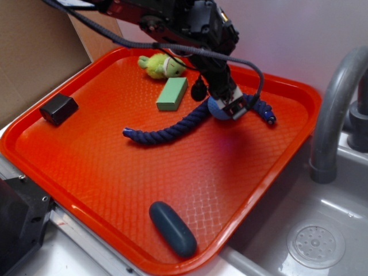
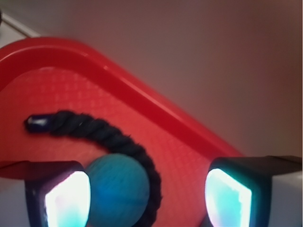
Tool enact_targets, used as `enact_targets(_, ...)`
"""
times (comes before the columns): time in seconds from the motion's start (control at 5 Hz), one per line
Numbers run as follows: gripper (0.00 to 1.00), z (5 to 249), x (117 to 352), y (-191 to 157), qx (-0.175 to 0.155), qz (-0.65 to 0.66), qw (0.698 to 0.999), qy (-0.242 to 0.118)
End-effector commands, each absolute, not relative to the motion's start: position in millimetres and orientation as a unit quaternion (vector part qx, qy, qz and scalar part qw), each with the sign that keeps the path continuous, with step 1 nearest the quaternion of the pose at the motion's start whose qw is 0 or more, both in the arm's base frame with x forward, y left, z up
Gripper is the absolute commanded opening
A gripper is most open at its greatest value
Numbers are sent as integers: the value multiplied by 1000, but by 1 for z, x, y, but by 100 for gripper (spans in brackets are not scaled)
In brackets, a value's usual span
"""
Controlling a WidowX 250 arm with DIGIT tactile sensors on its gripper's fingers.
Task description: Grab the blue ball.
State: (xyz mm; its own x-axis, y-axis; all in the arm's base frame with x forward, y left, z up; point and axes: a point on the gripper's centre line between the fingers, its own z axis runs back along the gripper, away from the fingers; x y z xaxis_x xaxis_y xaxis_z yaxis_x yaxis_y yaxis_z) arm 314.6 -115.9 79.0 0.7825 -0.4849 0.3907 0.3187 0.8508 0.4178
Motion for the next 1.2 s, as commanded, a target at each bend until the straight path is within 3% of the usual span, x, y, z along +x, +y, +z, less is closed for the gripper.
enact_targets(0.0, 100, 94, 302, -130, 47, -239, 948, -204)
enact_targets(0.8, 100, 97, 296, -126, 56, -234, 952, -190)
enact_targets(1.0, 100, 71, 311, -133, 48, -221, 956, -188)
